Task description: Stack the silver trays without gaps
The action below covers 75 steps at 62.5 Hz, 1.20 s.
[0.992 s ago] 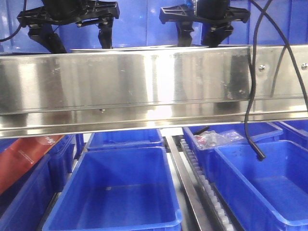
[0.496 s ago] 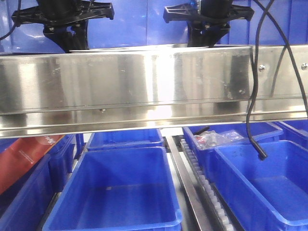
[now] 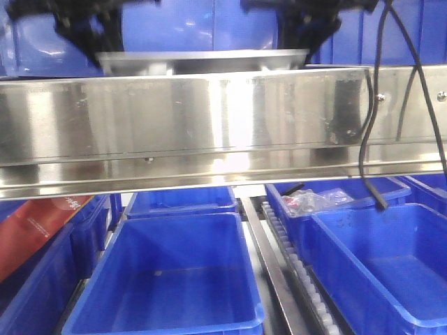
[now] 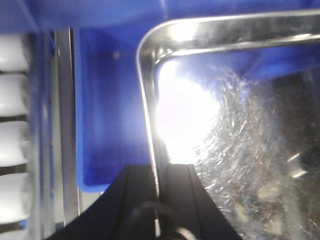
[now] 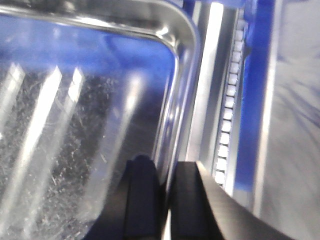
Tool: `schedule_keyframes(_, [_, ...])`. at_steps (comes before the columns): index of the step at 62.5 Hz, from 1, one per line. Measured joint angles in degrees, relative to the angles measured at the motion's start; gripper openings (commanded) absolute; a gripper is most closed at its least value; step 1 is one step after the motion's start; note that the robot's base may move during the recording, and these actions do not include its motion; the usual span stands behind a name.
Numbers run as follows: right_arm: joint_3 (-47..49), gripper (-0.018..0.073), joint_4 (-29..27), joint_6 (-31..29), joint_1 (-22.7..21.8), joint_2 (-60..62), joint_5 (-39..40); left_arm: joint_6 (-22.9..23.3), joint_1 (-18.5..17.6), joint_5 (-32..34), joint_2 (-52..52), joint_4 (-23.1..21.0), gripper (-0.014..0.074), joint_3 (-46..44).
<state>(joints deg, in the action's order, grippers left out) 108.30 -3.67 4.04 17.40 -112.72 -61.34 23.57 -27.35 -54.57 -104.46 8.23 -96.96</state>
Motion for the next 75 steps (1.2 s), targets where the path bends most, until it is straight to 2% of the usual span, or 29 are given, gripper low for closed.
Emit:
schedule_keyframes(23, [0.0,-0.0081,-0.38,0.0,0.1,6.2,-1.33,0.0,-0.11,-0.73,5.79,-0.63,-0.0013,-0.64])
schedule_keyframes(36, [1.98,-0.0081,-0.17,0.0,0.1,8.42,-0.18,0.0,-0.19,-0.5,7.42,-0.18,-0.0013,-3.92])
schedule_keyframes(51, [5.19,-0.0081,0.42,0.0,0.1,10.2,8.61,0.0,-0.19,3.7,7.53,3.8,-0.0013,-9.06])
schedule_keyframes(66, [6.37,-0.0081,0.72,0.0,0.1,10.44,21.09,0.0,0.0,13.37,7.59,10.7,-0.0013,-10.01])
schedule_keyframes(75, [6.37,-0.0081,1.07,-0.1,0.0,10.44,27.08,0.21,0.31,17.81,7.59,12.55,-0.0013,-10.01])
